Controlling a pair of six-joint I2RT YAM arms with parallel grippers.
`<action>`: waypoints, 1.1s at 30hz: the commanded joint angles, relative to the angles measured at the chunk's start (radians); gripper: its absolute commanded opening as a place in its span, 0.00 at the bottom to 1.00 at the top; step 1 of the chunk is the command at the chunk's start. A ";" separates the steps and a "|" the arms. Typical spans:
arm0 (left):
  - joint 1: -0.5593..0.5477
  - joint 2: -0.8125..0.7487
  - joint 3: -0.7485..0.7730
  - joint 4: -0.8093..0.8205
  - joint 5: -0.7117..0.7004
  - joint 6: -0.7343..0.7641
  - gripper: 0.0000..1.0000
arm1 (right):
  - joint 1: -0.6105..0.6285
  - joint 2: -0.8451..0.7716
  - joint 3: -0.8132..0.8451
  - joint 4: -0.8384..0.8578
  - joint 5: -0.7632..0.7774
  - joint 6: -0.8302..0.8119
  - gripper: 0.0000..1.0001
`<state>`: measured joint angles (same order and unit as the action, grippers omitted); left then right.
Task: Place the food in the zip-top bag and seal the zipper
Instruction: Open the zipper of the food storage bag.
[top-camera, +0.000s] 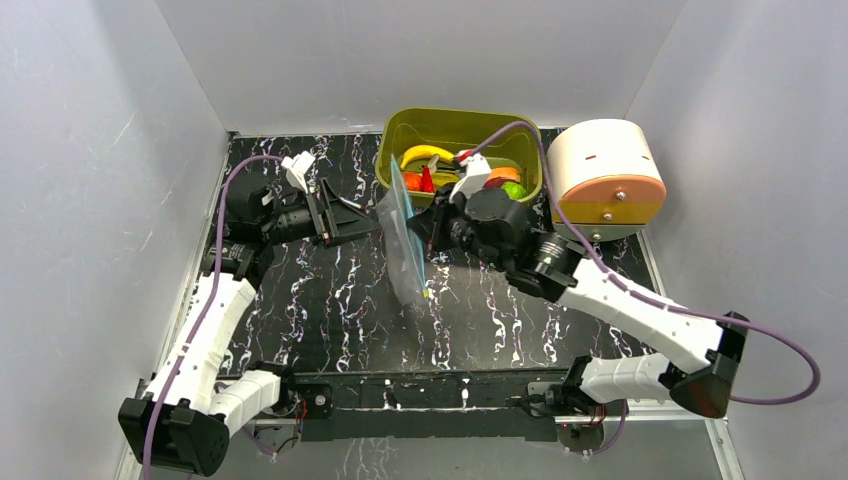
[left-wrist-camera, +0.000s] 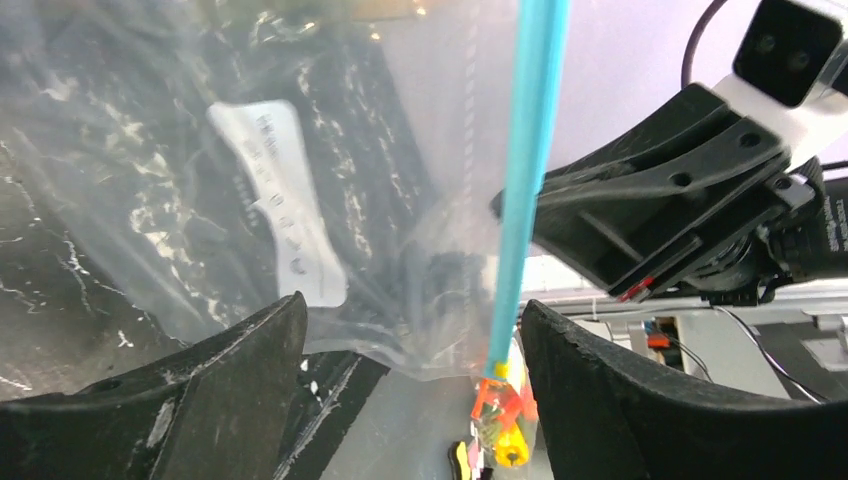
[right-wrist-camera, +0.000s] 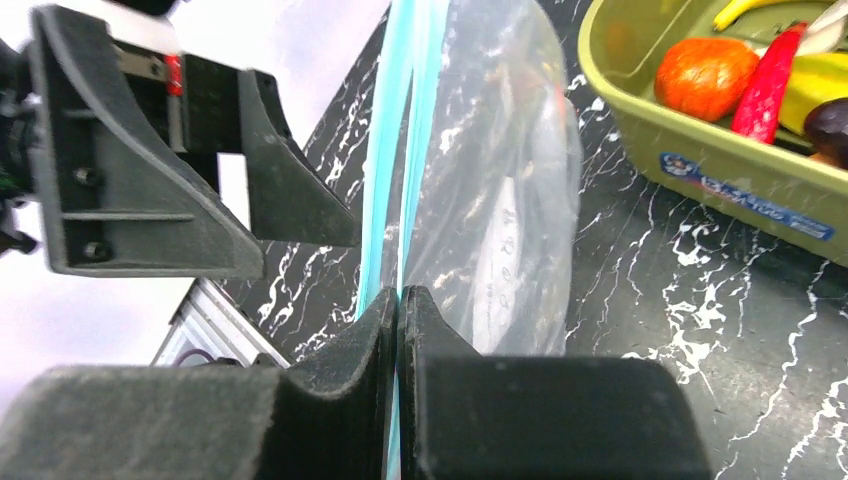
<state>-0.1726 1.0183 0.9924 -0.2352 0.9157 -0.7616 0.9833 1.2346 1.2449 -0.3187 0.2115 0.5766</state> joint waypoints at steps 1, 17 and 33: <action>-0.001 -0.027 -0.050 0.156 0.114 -0.115 0.78 | 0.006 -0.048 0.066 -0.043 0.032 -0.015 0.00; -0.001 -0.028 -0.057 -0.231 -0.163 0.192 0.87 | 0.006 0.155 -0.121 0.255 -0.138 0.224 0.00; 0.000 0.050 -0.102 -0.196 -0.185 0.216 0.73 | 0.006 0.172 -0.128 0.308 -0.156 0.238 0.00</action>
<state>-0.1726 1.0595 0.9005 -0.4458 0.7162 -0.5606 0.9874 1.4158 1.1004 -0.0887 0.0628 0.8112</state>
